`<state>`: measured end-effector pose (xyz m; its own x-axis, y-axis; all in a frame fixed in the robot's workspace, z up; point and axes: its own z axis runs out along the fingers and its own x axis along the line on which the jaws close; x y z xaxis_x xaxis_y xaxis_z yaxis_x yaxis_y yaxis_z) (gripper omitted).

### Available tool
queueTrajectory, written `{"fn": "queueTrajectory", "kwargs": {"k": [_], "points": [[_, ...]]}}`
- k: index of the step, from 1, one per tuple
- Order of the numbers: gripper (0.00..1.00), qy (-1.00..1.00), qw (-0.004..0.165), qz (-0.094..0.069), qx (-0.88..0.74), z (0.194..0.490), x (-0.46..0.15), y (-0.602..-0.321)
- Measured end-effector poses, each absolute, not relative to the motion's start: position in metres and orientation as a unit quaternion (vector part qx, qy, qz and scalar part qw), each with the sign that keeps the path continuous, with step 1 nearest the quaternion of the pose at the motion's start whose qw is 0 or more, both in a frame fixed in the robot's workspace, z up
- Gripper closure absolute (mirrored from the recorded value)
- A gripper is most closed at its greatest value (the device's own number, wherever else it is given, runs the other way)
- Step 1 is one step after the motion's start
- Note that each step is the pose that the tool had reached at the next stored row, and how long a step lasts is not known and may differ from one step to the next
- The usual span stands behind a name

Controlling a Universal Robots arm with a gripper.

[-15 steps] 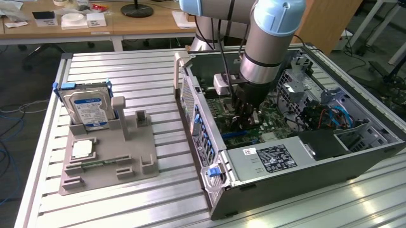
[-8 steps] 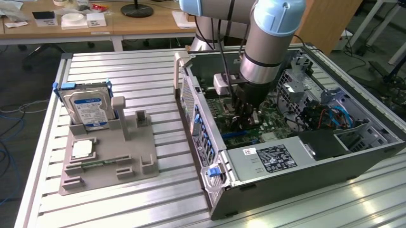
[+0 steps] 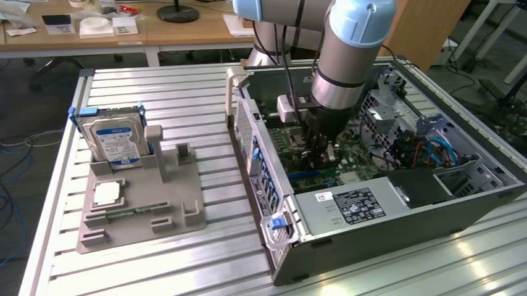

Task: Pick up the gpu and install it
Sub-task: 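Insert the gpu into the slot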

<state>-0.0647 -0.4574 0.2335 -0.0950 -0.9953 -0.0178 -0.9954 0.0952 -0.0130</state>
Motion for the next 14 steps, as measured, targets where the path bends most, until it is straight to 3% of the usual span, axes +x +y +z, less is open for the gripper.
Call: {"fn": "queueTrajectory", "kwargs": {"k": [14], "points": [[0.72, 0.740, 0.011, 0.001, -0.673, 0.2336, -0.0655, -0.4602]]}}
